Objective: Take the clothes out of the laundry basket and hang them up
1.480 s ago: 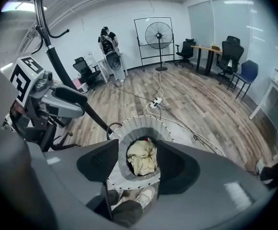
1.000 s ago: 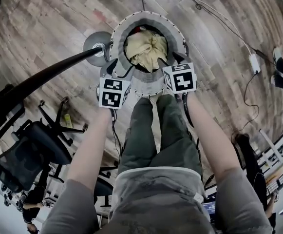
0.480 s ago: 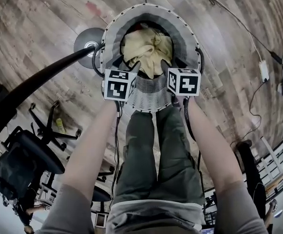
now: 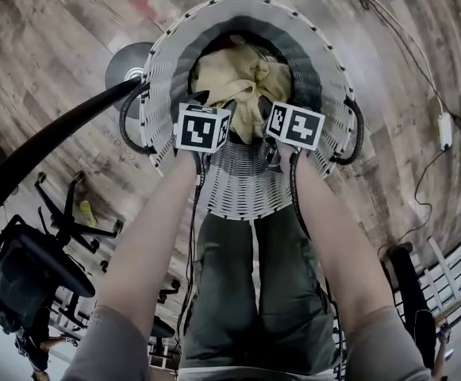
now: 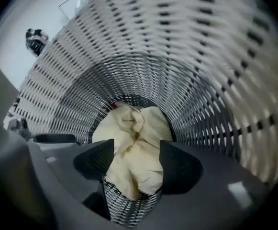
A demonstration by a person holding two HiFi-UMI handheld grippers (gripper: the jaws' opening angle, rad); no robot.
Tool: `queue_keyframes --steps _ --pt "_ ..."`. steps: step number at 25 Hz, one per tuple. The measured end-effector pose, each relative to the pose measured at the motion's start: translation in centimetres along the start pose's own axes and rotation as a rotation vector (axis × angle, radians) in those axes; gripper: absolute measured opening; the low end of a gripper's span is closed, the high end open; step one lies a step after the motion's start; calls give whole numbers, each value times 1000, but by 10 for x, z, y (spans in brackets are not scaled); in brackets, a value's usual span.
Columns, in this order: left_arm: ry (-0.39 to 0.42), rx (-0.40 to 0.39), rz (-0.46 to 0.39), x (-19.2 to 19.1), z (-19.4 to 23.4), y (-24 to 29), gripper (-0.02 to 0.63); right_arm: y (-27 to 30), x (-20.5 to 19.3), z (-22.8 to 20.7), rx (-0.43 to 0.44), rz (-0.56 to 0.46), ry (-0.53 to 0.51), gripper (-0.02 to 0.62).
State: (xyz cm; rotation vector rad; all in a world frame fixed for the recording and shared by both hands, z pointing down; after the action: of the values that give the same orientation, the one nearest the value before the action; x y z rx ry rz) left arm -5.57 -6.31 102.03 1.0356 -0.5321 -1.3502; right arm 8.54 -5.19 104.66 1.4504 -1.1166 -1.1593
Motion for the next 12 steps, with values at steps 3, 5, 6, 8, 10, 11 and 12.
queue_keyframes --steps 3,5,6,8,10,11,12 --pt "-61 -1 -18 -3 21 33 262 32 -5 -16 -17 21 136 328" --pt "-72 23 35 -15 35 56 262 50 -8 -23 -35 31 169 328" --pt "-77 32 62 -22 40 66 268 59 -9 -25 -46 42 168 327" --pt "-103 37 94 -31 47 83 286 74 -13 -26 -64 75 144 319" --pt "-136 48 103 -36 55 96 291 87 -16 -24 -71 107 124 319" --pt "-148 61 103 -37 59 101 291 93 -17 -23 -74 119 115 311" --pt "-154 76 104 -38 63 105 288 98 -19 -22 -76 129 100 299"
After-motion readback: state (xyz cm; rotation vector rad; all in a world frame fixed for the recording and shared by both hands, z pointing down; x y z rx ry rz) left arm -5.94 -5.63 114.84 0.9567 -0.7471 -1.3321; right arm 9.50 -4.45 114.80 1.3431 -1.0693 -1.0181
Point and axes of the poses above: the fingertips, and each gripper's own axes: y forward along the fingers, z to its left, x out of its top, the point moved 1 cm from there along -y, backward along the fingers, and after that the axes turned 11 degrees about -x, right-handed, at the moved point
